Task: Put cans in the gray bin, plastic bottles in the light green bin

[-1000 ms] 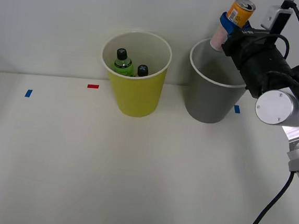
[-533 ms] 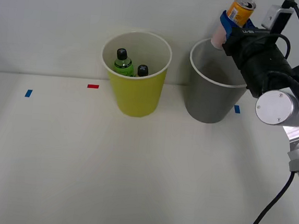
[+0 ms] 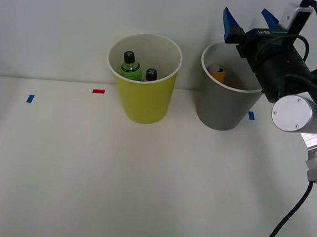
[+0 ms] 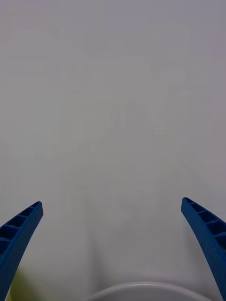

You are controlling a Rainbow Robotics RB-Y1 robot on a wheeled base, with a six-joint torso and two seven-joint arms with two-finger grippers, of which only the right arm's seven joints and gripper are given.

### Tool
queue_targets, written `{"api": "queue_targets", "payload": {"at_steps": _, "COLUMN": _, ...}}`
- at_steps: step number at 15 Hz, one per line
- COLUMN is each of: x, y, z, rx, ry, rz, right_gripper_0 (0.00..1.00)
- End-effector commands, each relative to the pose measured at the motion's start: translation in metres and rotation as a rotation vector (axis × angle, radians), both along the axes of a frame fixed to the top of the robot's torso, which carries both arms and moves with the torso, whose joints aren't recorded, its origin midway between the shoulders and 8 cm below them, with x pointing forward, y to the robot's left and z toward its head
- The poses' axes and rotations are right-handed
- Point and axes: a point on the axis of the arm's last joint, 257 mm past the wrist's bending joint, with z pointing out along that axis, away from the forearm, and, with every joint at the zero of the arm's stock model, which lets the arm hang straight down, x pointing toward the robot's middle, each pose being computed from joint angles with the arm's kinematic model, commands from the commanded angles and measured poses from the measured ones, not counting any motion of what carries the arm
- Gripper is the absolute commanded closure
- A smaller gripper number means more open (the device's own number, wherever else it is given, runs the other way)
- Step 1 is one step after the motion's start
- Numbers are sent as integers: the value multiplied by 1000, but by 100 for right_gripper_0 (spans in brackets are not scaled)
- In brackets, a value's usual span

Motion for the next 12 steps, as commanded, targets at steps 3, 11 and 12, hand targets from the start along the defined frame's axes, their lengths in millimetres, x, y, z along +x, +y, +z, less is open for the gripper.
{"api": "queue_targets", "payload": {"at_steps": 3, "x": -2, "y": 1, "z": 4, "rx": 1, "ry": -11, "rz": 1, "right_gripper_0": 0}}
{"api": "queue_targets", "payload": {"at_steps": 11, "x": -59, "y": -8, "z": 7, "rx": -49, "ry": -53, "rz": 40, "right_gripper_0": 0}}
{"api": "queue_targets", "payload": {"at_steps": 12, "x": -68, "y": -11, "z": 3, "rx": -45, "ry": -53, "rz": 42, "right_gripper_0": 0}}
